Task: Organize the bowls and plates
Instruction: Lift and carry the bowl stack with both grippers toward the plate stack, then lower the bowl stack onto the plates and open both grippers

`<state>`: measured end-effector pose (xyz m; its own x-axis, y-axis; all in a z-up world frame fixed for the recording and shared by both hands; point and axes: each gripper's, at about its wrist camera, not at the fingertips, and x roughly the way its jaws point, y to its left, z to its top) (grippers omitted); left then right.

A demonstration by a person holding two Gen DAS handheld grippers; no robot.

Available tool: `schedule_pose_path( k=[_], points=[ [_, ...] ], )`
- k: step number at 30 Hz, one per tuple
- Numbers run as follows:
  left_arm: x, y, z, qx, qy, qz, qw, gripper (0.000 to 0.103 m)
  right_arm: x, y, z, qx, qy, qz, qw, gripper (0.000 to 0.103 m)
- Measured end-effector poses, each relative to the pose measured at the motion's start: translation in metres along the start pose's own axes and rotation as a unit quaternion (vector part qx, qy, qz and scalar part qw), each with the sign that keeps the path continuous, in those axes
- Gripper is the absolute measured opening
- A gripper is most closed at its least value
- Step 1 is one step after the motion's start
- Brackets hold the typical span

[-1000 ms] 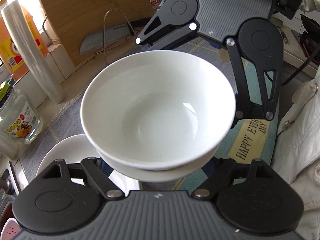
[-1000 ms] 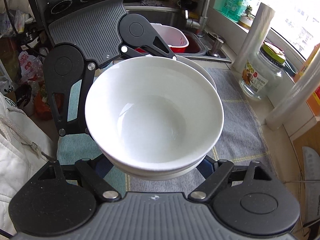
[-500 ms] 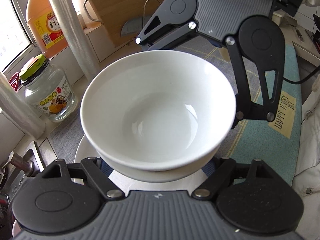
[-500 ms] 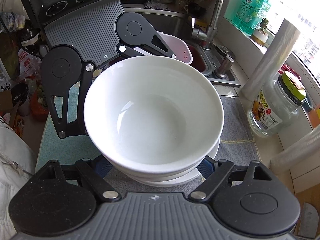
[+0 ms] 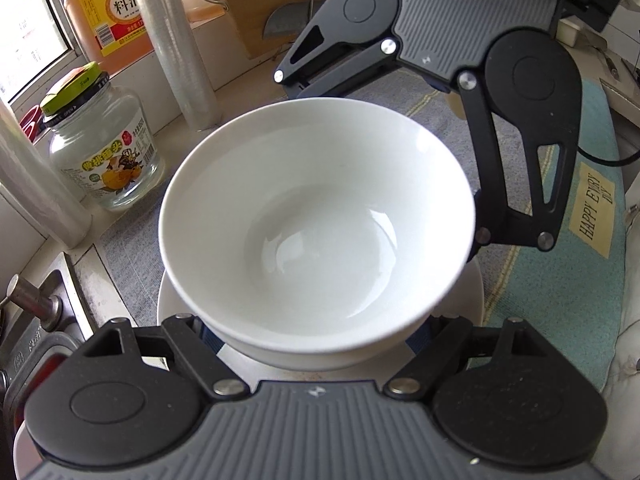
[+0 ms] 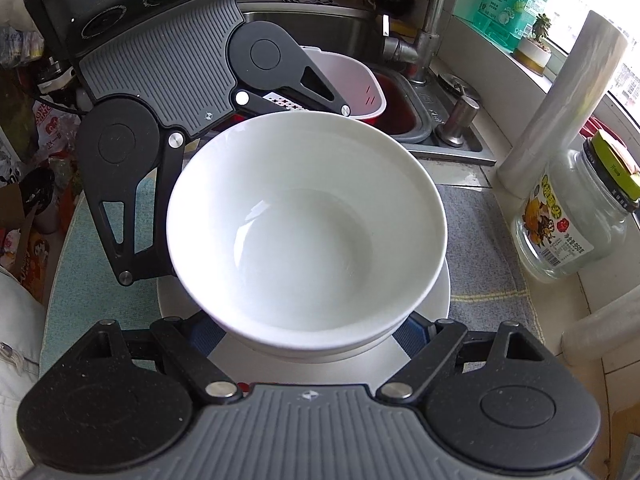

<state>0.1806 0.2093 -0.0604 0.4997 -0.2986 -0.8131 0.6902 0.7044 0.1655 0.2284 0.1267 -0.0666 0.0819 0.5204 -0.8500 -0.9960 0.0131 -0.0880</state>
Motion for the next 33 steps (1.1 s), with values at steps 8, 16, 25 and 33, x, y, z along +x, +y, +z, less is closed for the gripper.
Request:
schedule_pose_path(
  k=[8,16,25,33],
  points=[
    [0.001,0.002,-0.001,-0.004,0.0,-0.006,1.0,0.085,0.0,-0.005,0.0,0.006,0.001,0.007,1.0,0.09],
    [0.002,0.004,-0.002,-0.005,-0.003,-0.006,1.0,0.086,0.001,-0.009,0.002,0.014,0.005,0.013,1.0,0.09],
    [0.0,-0.002,-0.005,0.004,-0.015,0.013,0.9998,0.093,0.0,-0.01,0.003,0.029,-0.007,0.009,1.0,0.102],
    [-0.006,-0.006,-0.015,-0.021,-0.026,0.033,0.9989,0.096,-0.001,-0.006,0.003,0.035,-0.004,-0.004,0.999,0.103]
  ],
)
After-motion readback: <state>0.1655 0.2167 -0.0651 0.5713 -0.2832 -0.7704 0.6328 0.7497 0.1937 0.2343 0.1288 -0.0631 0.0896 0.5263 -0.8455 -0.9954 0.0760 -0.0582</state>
